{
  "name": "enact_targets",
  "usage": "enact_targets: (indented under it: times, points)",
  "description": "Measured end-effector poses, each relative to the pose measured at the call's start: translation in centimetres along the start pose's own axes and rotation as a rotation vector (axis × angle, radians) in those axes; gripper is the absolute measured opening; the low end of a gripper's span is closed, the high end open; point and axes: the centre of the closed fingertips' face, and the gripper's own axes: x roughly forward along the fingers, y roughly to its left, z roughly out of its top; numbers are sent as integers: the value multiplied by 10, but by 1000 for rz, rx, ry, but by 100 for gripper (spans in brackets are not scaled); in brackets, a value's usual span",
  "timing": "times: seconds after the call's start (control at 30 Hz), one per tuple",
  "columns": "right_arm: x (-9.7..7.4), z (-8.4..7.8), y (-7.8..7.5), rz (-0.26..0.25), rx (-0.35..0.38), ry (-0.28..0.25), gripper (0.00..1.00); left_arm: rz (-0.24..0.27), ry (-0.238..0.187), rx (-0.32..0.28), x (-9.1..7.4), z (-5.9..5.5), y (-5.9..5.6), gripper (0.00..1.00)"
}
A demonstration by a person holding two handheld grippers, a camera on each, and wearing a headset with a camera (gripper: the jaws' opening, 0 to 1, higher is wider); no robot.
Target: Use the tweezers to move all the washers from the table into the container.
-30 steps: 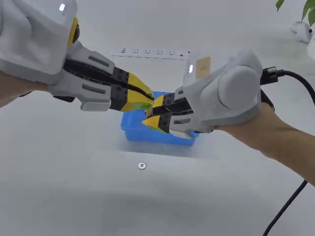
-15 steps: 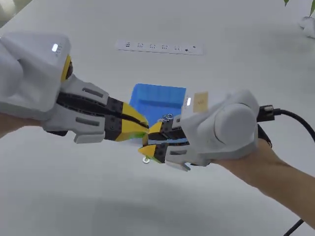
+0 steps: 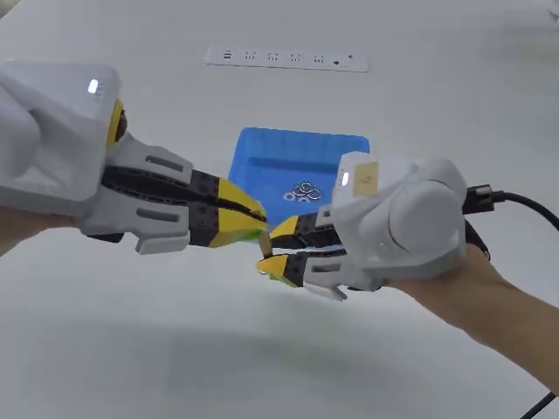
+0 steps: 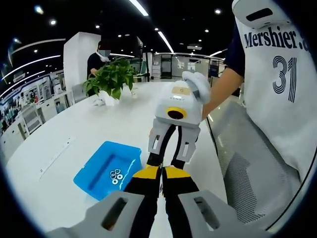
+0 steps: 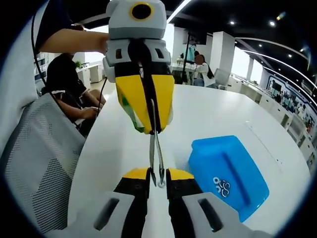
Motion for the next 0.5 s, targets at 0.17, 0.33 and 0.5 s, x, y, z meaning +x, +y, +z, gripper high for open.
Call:
enact_targets:
  times: [0.17, 0.33, 0.5]
  points:
    - [6, -3, 0, 10, -1, 6, 13, 1, 11, -5, 0, -7, 6, 6]
    - [11, -8, 2, 22, 5, 10, 13, -3, 24, -12, 5, -11, 3, 6]
    - [15, -12, 4, 30, 10, 15, 12, -9, 32, -22, 7, -16, 3, 6]
